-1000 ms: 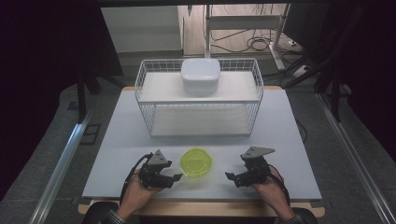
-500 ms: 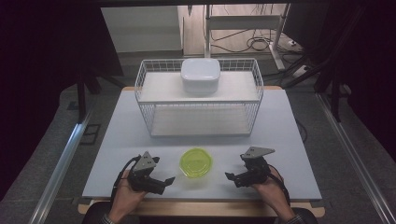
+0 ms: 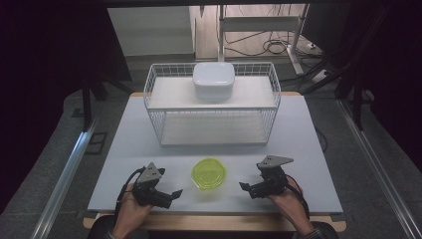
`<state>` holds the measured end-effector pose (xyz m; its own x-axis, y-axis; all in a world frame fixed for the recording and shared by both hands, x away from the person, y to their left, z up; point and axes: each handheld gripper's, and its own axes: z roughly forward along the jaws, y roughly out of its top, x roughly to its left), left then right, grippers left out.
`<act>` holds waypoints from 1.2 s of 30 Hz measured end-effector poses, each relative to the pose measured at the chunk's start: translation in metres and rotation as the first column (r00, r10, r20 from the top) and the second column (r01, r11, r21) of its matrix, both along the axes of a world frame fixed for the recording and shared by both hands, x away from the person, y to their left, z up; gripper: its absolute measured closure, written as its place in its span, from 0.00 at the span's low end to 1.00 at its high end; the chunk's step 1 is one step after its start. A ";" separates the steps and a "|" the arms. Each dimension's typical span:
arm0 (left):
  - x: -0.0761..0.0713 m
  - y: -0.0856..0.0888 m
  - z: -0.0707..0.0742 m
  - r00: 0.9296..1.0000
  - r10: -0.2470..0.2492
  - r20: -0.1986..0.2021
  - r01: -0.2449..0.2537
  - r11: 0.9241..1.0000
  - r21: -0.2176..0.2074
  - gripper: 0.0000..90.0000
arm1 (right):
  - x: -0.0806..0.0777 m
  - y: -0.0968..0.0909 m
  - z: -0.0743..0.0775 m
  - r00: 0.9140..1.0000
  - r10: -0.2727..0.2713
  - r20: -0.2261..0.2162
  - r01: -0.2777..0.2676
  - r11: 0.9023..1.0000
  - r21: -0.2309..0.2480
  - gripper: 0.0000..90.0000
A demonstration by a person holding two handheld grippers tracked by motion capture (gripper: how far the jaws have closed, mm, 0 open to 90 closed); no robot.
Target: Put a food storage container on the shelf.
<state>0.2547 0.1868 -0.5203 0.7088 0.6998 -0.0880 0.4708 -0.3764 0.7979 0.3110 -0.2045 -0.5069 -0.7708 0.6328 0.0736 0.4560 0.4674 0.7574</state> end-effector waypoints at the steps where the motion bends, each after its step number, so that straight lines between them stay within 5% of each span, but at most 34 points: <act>1: 0.000 0.000 0.000 1.000 0.002 0.002 -0.002 1.000 0.000 0.02 | 0.000 0.000 0.001 1.000 0.003 -0.004 -0.003 1.000 0.002 0.04; 14: 0.002 0.003 -0.003 1.000 0.012 0.011 -0.012 1.000 0.013 0.02 | 0.012 0.008 0.010 0.999 0.023 -0.044 -0.020 0.997 0.078 0.04; 36: 0.004 0.004 -0.006 1.000 0.017 0.007 -0.017 1.000 0.017 0.02 | 0.043 0.037 0.029 0.994 0.049 -0.093 -0.041 0.996 0.080 0.09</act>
<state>0.2585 0.1908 -0.5262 0.6971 0.7135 -0.0708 0.4718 -0.3821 0.7946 0.3543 -0.1672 -0.4778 -0.7857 0.5869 0.1954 0.5071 0.4303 0.7468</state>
